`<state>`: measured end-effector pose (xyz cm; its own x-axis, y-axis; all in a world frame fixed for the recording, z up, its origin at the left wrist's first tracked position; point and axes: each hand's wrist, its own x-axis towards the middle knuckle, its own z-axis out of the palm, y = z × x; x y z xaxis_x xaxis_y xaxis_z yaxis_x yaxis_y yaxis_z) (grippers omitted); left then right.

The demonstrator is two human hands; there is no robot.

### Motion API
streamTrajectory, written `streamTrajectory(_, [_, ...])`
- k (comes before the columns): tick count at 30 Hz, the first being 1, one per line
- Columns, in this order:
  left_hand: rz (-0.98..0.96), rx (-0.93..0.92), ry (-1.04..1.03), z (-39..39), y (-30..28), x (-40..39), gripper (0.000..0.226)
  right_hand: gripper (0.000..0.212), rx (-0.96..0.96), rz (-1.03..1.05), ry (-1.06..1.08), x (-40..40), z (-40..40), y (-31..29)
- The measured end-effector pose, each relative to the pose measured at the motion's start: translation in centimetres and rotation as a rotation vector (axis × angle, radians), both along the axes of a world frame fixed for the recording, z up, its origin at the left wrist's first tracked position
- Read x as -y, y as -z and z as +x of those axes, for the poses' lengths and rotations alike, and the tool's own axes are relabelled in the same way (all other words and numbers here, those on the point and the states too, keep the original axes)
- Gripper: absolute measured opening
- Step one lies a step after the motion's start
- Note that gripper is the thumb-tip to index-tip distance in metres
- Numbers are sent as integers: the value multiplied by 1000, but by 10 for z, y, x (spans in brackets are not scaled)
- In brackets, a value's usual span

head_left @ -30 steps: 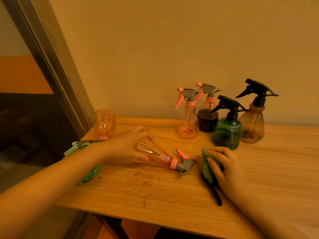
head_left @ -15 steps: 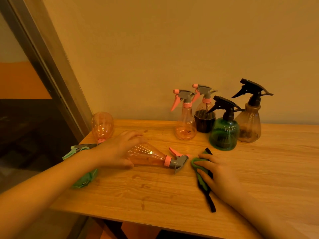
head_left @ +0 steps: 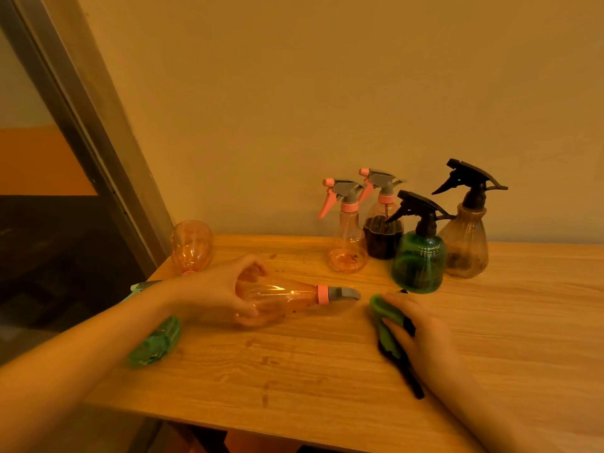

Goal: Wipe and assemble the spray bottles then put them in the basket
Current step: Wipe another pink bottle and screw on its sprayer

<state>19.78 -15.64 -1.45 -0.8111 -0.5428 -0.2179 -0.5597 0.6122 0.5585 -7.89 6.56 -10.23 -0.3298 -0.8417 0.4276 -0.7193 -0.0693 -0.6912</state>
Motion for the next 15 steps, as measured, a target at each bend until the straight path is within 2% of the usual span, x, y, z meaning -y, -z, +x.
streamTrajectory(3, [-31, 11, -27, -1, -2, 7, 60, 47, 9, -33, 26, 1, -1, 2])
streamTrajectory(6, [-17, 5, -27, -3, -6, 7, 70, 46, 5, -50, 33, 2, -1, 4])
streamTrajectory(9, [58, -79, -69, -5, -3, 7, 48, 43, 18, -36, 17, 2, -2, 4])
streamTrajectory(12, [-22, -95, -79, -5, 3, 6, 37, 40, 11, -34, 12, 3, -3, 5])
streamTrajectory(13, [-36, -90, -93, -4, 4, 4, 40, 40, 12, -40, 9, 3, -3, 5])
streamTrajectory(15, [-43, -79, -101, -5, 8, 0, 60, 40, 12, -53, 6, 2, -3, 5])
